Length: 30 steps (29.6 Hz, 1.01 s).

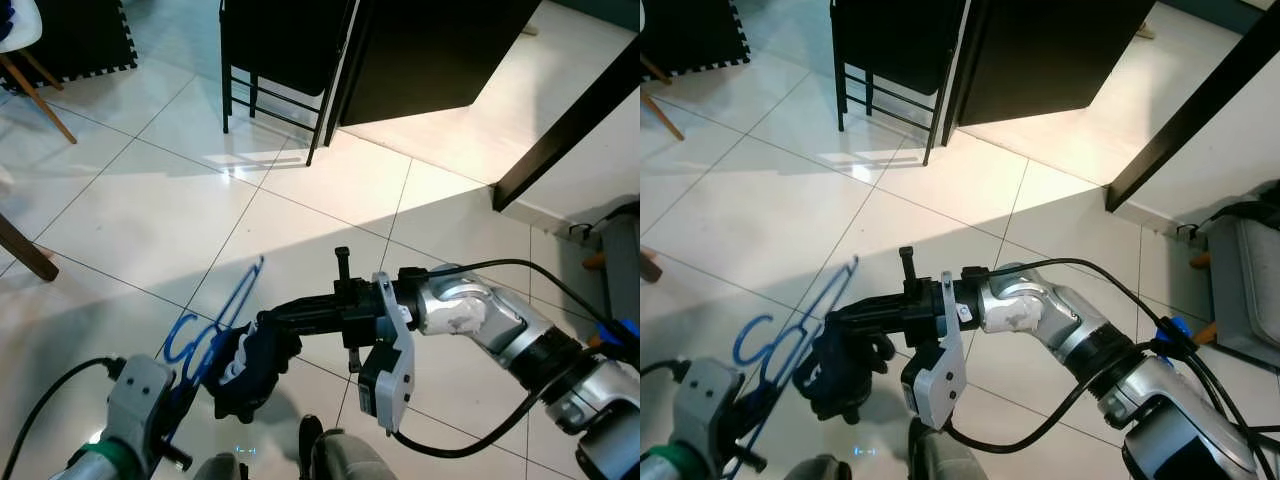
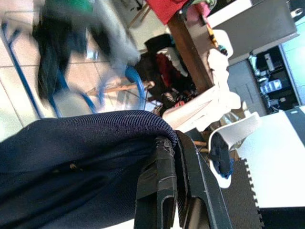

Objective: Hang hanger

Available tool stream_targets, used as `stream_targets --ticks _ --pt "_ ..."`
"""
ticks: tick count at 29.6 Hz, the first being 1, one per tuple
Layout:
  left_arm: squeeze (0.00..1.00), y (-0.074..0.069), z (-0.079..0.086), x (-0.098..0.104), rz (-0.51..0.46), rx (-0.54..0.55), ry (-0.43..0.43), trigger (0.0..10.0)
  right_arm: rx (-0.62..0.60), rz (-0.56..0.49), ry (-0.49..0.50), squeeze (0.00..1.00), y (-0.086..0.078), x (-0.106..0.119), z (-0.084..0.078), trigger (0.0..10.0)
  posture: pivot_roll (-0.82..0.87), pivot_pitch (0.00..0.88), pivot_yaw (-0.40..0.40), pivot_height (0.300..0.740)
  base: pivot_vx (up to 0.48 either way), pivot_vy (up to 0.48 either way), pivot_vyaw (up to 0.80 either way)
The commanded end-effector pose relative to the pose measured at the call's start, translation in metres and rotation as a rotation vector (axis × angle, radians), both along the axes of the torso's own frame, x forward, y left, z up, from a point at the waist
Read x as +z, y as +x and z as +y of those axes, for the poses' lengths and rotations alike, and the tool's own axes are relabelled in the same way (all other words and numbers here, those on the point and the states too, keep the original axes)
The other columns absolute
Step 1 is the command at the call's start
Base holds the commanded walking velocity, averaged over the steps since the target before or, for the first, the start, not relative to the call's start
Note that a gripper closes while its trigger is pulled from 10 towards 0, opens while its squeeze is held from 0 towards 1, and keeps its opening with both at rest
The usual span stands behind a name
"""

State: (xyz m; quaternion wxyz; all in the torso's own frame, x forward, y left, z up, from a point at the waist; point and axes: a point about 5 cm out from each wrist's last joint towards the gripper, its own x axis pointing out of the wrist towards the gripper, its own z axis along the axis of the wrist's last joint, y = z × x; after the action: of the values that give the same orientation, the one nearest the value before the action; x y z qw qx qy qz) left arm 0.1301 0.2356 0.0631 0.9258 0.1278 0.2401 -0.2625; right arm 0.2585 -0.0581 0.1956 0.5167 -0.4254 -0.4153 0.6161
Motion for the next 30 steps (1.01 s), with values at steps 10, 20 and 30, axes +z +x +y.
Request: stream_targets --ticks 10,20,30 --pt "0.00 -0.038 0.013 0.015 0.115 -0.243 0.099 10.0 0.011 -0.007 0.000 0.00 -0.001 0.000 0.000 10.0 0.13 0.142 -0.098 0.740 0.000 0.000 0.00" --pt "0.00 -0.011 -0.016 0.016 0.050 -0.324 0.026 10.0 0.020 0.005 -0.013 0.00 -0.004 -0.005 0.001 10.0 0.10 0.138 -0.092 0.740 0.000 0.000 0.00" --pt "0.00 -0.014 0.002 0.047 0.050 -0.325 0.052 10.0 -0.185 0.041 -0.170 0.00 0.019 -0.040 -0.041 10.0 0.14 0.138 -0.063 0.740 0.000 0.000 0.00"
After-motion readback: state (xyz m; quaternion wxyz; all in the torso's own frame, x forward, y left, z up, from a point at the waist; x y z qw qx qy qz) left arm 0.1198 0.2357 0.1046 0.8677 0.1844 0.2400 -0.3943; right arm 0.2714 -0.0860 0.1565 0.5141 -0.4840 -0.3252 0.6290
